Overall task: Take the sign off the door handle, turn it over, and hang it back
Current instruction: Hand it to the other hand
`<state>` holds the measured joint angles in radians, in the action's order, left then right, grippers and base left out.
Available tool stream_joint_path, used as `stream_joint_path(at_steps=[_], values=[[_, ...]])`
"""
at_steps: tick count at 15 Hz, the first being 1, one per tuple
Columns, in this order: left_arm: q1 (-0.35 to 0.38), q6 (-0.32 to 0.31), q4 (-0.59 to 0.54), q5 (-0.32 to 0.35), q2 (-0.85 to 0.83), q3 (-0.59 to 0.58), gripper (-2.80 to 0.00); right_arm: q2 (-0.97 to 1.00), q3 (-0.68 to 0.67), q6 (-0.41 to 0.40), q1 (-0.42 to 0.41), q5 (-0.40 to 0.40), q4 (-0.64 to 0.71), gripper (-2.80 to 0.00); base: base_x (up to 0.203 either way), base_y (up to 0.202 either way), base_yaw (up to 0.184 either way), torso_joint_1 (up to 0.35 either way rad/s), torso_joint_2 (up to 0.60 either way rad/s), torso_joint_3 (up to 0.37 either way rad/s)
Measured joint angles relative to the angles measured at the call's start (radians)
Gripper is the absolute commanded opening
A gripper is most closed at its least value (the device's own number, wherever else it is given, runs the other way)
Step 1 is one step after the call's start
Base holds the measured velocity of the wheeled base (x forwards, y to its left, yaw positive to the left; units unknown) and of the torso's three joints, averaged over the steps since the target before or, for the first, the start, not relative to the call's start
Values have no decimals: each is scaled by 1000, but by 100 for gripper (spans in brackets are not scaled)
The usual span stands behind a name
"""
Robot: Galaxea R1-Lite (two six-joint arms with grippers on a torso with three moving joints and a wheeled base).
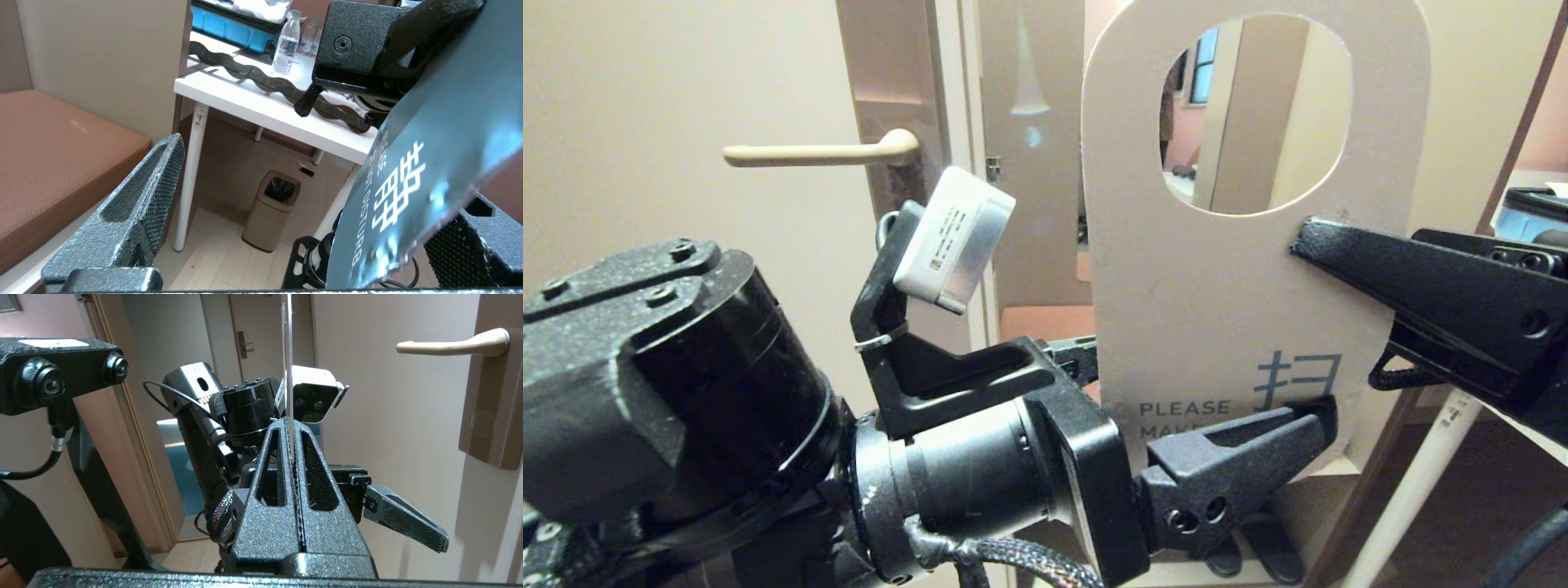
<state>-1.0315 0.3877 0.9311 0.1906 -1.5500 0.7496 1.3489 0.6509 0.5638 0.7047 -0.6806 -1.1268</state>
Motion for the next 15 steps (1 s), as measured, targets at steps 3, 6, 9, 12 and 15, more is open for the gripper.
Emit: stream_joint_path(at_steps=[3, 6, 9, 12, 15], values=[[-2, -2, 4, -1, 1, -12, -280, -3, -1, 0, 0, -1, 0, -280, 0, 0, 0, 0, 0, 0], [-4, 1, 3, 1, 2, -13, -280, -4, -3, 0, 0, 0, 0, -280, 0, 0, 0, 0, 0, 0], [-11, 2, 3, 2, 3, -9, -280, -5, -17, 0, 0, 0, 0, -280, 0, 0, 0, 0, 0, 0], [-23, 2, -1, 4, 3, -8, -280, -7, -34, 0, 0, 1, -4, -280, 0, 0, 0, 0, 0, 0], [-27, 2, -2, 1, 3, -7, -280, -9, -65, -1, -1, 2, -6, -280, 0, 0, 0, 0, 0, 0]])
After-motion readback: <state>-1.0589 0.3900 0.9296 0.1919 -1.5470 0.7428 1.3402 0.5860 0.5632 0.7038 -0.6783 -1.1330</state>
